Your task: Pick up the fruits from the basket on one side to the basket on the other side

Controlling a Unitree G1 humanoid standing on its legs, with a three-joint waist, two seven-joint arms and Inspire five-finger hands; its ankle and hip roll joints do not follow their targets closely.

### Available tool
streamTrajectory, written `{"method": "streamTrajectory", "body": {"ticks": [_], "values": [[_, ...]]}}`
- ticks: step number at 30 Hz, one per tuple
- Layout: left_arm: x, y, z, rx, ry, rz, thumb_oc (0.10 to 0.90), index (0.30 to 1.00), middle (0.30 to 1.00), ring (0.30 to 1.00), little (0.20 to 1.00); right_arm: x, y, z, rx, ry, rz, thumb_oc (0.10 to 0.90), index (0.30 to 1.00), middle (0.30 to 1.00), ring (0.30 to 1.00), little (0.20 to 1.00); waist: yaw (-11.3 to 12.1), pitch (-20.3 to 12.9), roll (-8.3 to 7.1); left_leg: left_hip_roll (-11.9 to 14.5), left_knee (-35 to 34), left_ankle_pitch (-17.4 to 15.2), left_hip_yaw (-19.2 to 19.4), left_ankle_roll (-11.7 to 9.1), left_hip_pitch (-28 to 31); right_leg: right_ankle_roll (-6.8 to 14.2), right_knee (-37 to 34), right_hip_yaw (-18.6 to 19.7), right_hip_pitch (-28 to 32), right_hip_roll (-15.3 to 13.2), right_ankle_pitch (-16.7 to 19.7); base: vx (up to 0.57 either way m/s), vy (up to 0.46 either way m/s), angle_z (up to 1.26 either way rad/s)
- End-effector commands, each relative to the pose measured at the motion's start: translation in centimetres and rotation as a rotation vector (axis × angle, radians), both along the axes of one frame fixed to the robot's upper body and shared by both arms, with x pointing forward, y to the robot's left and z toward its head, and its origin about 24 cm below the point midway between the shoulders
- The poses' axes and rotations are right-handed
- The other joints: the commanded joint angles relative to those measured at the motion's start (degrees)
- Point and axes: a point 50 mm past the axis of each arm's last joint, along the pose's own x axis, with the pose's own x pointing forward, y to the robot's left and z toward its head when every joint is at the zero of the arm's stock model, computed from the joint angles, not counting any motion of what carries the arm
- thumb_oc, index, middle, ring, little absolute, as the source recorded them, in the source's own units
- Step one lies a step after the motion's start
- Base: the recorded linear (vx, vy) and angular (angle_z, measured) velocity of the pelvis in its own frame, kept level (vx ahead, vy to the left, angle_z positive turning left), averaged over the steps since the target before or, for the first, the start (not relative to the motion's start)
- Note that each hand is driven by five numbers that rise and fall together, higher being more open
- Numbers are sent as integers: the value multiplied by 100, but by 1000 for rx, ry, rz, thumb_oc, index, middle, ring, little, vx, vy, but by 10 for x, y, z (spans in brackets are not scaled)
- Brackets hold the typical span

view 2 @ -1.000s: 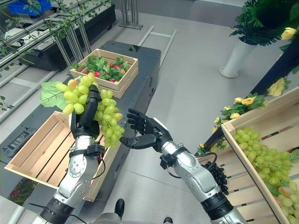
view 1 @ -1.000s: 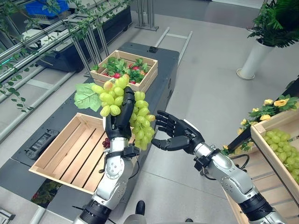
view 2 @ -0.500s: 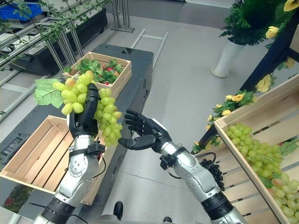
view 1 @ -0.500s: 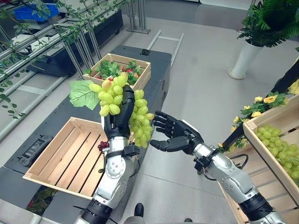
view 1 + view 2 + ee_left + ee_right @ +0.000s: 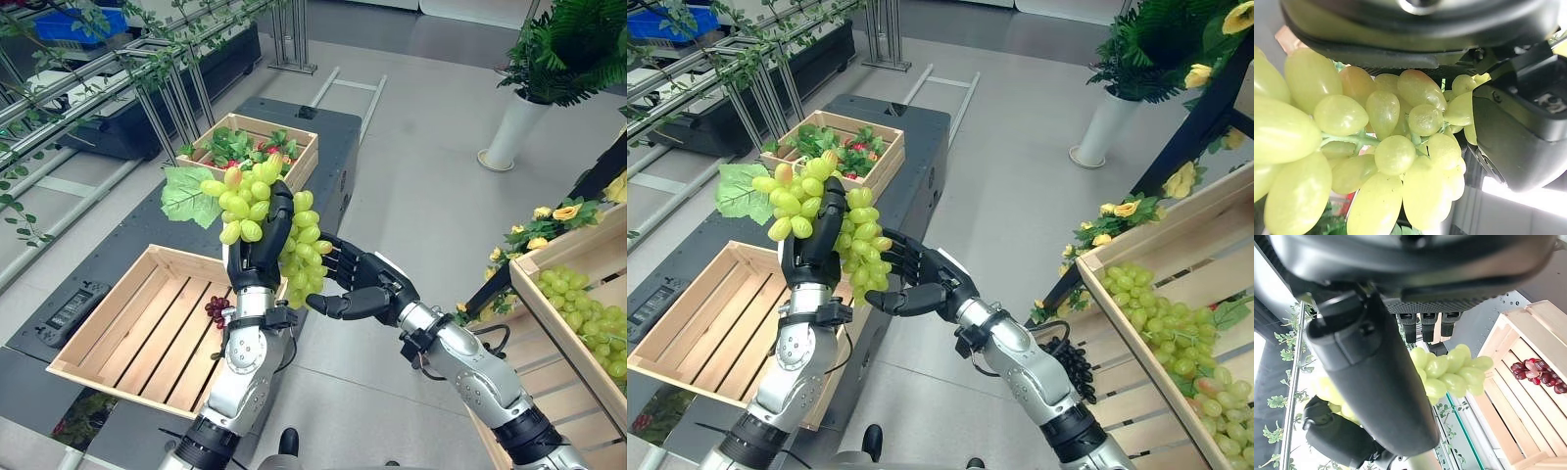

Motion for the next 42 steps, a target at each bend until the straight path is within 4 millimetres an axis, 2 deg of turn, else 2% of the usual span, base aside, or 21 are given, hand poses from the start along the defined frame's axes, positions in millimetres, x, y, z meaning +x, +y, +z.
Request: {"method": "streamTrajectory", "body": {"ticks": [1, 19, 34, 42], "values": [[11, -26, 53, -33, -334, -130, 400, 300, 300, 300, 300, 4, 24, 51, 195, -179, 118, 800, 900, 900, 900, 900, 34, -544, -14, -459, 8, -775, -22, 142, 352, -420, 13, -1, -232, 465, 224, 0, 0, 0], [4, -45, 55, -53, -343, -286, 400, 300, 300, 300, 300, 4, 31, 58, 228, -149, 78, 800, 900, 900, 900, 900, 18, -540, -24, -473, 8, -774, 17, 168, 319, -373, 13, 2, -285, 441, 268, -2, 1, -1], [4, -40, 48, 9, -320, -269, 400, 300, 300, 300, 300, 7, 22, 59, 247, -160, 9, 800, 900, 900, 900, 900, 24, -545, 3, -466, 8, -774, 49, 182, 307, -365, 13, 20, -310, 434, 279, 0, 0, 0], [6, -28, 47, 25, -327, -182, 400, 300, 300, 300, 300, 8, 13, 60, 280, -152, 26, 800, 900, 900, 900, 900, 0, -529, -3, -449, 8, -777, 60, 159, 319, -374, 13, 32, -303, 453, 275, 0, 0, 0]]}}
